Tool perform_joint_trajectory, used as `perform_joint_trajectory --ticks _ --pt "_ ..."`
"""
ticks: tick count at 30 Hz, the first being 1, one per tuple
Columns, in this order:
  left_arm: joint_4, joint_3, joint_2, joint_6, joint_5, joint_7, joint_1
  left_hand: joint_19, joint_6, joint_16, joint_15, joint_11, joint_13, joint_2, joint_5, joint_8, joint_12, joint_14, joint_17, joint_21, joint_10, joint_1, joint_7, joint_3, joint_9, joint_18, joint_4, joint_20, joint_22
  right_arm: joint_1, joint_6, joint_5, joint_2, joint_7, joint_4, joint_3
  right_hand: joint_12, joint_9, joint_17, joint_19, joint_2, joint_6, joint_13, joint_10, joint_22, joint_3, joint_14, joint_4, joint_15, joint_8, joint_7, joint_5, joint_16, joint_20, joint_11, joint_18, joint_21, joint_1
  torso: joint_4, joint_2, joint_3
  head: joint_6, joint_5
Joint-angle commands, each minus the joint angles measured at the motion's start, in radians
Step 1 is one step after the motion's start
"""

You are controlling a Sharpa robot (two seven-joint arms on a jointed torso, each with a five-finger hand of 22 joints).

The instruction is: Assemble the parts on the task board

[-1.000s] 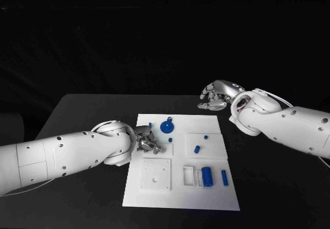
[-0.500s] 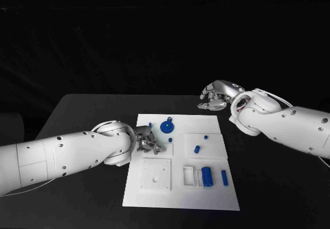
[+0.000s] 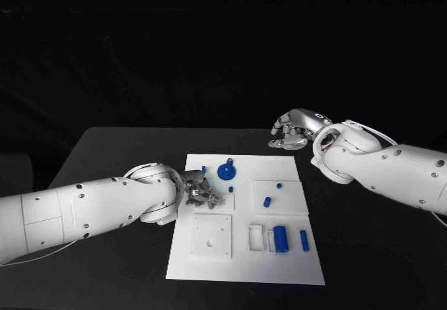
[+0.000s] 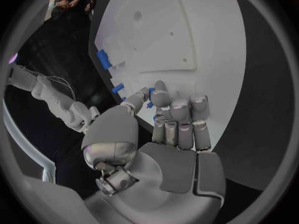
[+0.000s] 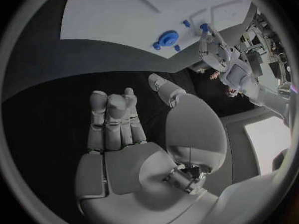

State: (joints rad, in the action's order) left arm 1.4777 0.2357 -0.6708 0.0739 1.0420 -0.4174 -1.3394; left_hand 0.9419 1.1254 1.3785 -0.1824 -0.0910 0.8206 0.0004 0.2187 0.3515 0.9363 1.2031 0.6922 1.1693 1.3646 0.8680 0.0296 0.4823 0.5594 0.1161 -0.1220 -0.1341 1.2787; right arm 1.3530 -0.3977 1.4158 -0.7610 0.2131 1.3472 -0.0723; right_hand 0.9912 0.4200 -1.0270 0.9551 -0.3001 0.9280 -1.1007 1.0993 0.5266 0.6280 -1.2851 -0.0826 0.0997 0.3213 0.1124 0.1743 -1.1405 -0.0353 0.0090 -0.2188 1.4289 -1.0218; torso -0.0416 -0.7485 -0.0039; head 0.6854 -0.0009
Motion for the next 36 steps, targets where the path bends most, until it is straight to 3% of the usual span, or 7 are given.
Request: perform_joint_trajectory --ticks 1,20,30,36 --pt "-0.001 0.002 -0.002 0.004 -0.008 -0.003 0.002 -0.007 -0.008 -0.004 -0.002 0.010 0.001 0.020 0.039 -0.008 0.005 -0.007 0.001 0.002 -0.001 0.002 0.002 0.006 -0.002 -0.017 -0.026 -0.121 0.001 -0.002 0.013 0.008 0.001 -0.003 0.000 0.000 0.006 0.002 -0.001 0.008 0.001 0.000 0.001 0.000 0.002 -0.001 -0.003 0.006 0.003 0.001 0.007 0.005 0.006 0.001 -0.003 -0.043 -0.005 -0.002 0.0000 0.000 0.0005 0.000 0.000" --pt "-0.006 0.001 -0.003 0.003 -0.036 0.004 0.002 0.002 -0.023 -0.007 0.002 0.015 -0.001 0.024 0.125 -0.018 0.005 -0.005 0.001 0.000 -0.001 -0.043 0.007 0.037 -0.005 -0.020 -0.067 -0.122 -0.001 -0.003 0.015 0.007 0.002 -0.005 -0.003 -0.001 0.007 0.002 -0.001 0.008 0.002 0.000 0.001 0.001 0.002 -0.001 -0.003 0.007 0.004 0.001 0.007 0.005 0.006 0.001 -0.003 -0.043 -0.005 -0.002 -0.0003 0.000 0.0004 0.000 0.000" --pt "-0.003 0.001 -0.004 0.006 -0.044 0.017 0.002 0.003 -0.035 -0.007 0.007 0.020 -0.001 0.064 0.205 -0.021 0.007 -0.005 0.002 0.002 -0.001 -0.047 0.012 0.057 -0.003 -0.023 -0.113 -0.121 0.001 -0.004 0.016 0.007 0.001 -0.005 -0.003 -0.002 0.007 0.002 -0.001 0.009 0.002 0.000 0.002 0.001 0.002 -0.001 -0.004 0.008 0.004 0.001 0.007 0.005 0.006 0.001 -0.003 -0.043 -0.005 -0.002 -0.0002 0.000 0.0004 -0.001 0.001" --pt "-0.003 0.001 -0.004 0.007 -0.048 0.026 0.002 0.003 -0.031 -0.006 0.007 0.020 -0.001 0.082 0.217 -0.017 0.008 -0.004 0.003 0.003 0.001 -0.052 0.012 0.060 0.001 -0.024 -0.133 -0.121 0.002 -0.004 0.017 0.007 0.001 -0.005 -0.002 -0.002 0.007 0.002 -0.002 0.009 0.002 0.000 0.002 0.001 0.002 -0.001 -0.004 0.009 0.004 0.001 0.007 0.005 0.006 0.001 -0.003 -0.043 -0.005 -0.001 -0.0002 0.000 0.0004 -0.001 0.001"
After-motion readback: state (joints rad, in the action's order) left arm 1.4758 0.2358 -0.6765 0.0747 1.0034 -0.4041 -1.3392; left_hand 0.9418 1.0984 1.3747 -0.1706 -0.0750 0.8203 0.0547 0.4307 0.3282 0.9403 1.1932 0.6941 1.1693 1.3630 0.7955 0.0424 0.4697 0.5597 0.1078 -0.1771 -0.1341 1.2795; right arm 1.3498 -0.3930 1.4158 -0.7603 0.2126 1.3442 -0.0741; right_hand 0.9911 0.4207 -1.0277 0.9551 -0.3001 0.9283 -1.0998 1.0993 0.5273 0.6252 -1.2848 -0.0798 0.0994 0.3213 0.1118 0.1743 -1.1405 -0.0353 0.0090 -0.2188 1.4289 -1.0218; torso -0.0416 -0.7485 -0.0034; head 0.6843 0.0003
